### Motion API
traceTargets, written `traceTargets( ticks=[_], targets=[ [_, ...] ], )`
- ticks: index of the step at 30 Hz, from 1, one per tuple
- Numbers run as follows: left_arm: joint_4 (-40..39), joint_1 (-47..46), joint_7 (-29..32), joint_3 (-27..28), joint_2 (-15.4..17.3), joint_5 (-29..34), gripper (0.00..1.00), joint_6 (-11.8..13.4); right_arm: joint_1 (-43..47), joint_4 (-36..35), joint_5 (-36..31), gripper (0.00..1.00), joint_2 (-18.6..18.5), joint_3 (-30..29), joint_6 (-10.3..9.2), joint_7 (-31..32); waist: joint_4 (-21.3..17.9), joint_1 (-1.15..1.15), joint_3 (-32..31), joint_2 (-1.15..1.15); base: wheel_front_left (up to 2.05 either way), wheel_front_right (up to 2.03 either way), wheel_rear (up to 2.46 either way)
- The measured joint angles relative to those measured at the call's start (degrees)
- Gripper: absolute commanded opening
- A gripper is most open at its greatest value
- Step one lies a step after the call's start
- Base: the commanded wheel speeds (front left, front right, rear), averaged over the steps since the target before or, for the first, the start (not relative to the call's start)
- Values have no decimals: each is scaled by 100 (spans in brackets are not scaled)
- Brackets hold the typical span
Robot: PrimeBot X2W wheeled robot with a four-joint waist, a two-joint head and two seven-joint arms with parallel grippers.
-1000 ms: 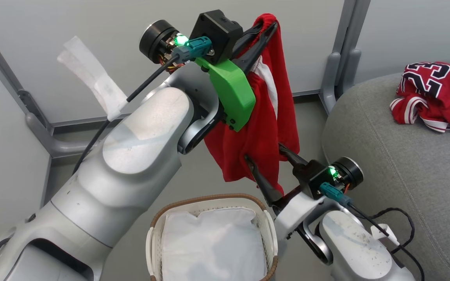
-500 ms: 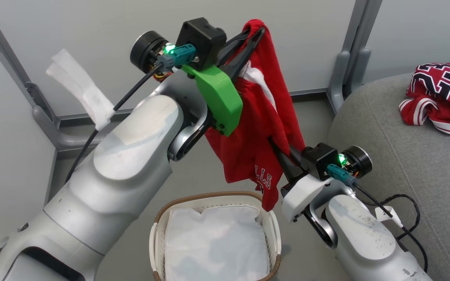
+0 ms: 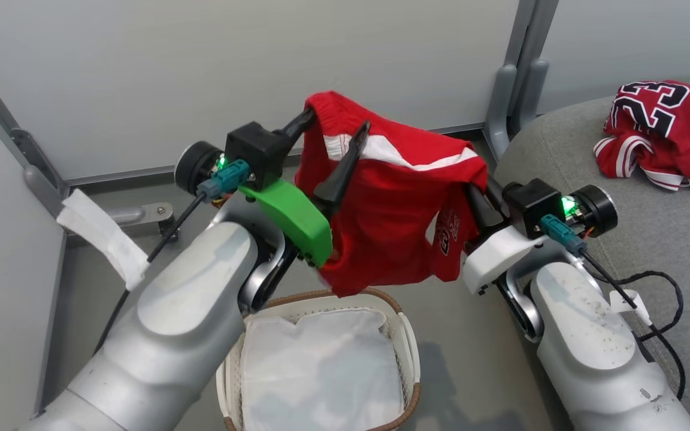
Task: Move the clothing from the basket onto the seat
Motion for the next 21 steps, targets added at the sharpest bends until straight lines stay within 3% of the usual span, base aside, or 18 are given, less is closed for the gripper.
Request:
traceTargets(
  ticks=[11, 21],
  targets=[
    [158, 1043, -315, -214, -52, -52, 100, 1, -72, -211, -619, 0, -1, -878, 1, 0, -270, 0, 82, 0, 0, 0, 0],
    [2, 1468, -413, -290, 68, 37, 100, 59, 64, -452, -1001, 0, 0, -1429, 1, 0, -774, 0, 194, 0, 0, 0, 0]
  ],
)
